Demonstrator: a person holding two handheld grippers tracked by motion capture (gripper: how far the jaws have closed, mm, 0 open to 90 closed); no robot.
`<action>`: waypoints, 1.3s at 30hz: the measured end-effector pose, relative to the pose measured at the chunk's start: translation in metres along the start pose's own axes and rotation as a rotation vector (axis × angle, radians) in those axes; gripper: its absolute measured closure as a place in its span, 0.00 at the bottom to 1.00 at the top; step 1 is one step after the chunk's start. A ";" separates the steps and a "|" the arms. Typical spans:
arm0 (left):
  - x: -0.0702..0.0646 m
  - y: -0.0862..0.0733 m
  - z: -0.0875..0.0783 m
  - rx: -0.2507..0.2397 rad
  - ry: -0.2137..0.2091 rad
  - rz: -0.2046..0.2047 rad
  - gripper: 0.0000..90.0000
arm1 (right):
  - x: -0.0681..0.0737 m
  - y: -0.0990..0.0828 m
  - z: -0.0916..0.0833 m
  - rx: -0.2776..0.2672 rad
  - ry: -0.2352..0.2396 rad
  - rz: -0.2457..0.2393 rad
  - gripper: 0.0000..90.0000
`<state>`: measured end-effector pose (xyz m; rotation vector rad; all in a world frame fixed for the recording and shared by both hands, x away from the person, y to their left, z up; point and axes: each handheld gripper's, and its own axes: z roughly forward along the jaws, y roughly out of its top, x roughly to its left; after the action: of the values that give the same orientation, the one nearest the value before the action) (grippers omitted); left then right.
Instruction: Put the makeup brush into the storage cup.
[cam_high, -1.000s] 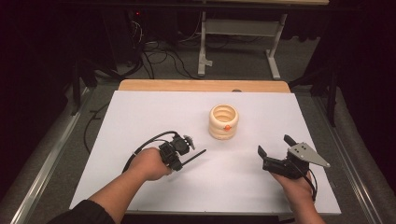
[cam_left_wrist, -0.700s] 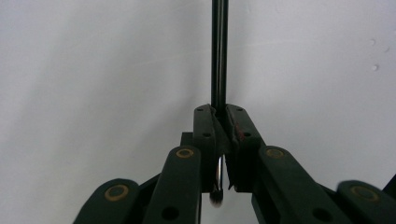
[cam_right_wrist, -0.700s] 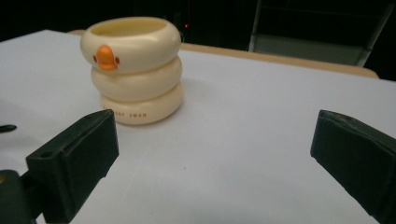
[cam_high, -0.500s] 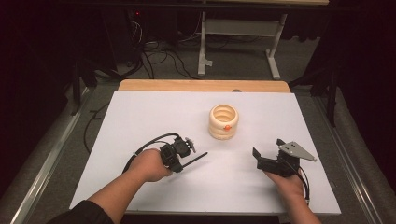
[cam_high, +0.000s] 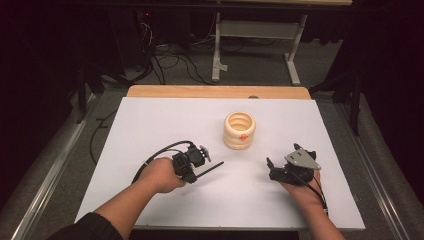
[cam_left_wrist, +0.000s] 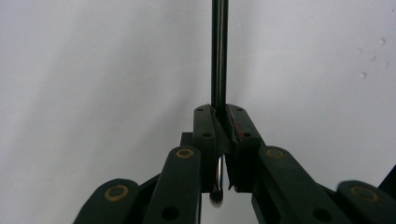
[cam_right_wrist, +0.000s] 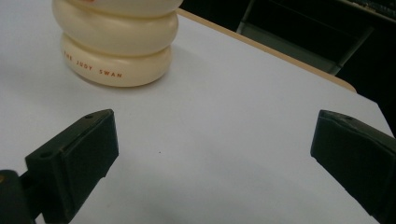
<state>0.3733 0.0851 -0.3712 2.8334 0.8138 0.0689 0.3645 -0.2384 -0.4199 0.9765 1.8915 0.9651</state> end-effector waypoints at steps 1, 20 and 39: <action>0.000 0.000 0.000 -0.002 0.000 -0.005 0.93 | 0.003 0.003 0.001 0.000 0.002 -0.034 0.03; 0.002 0.006 0.003 0.003 0.014 -0.010 0.93 | 0.038 0.014 0.014 0.034 -0.018 -0.408 0.02; -0.003 0.008 -0.009 -0.010 0.037 0.008 0.93 | 0.057 0.007 0.004 0.048 -0.082 -0.656 0.06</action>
<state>0.3738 0.0778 -0.3607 2.8344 0.8074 0.1257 0.3471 -0.1847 -0.4317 0.3568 1.9738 0.4818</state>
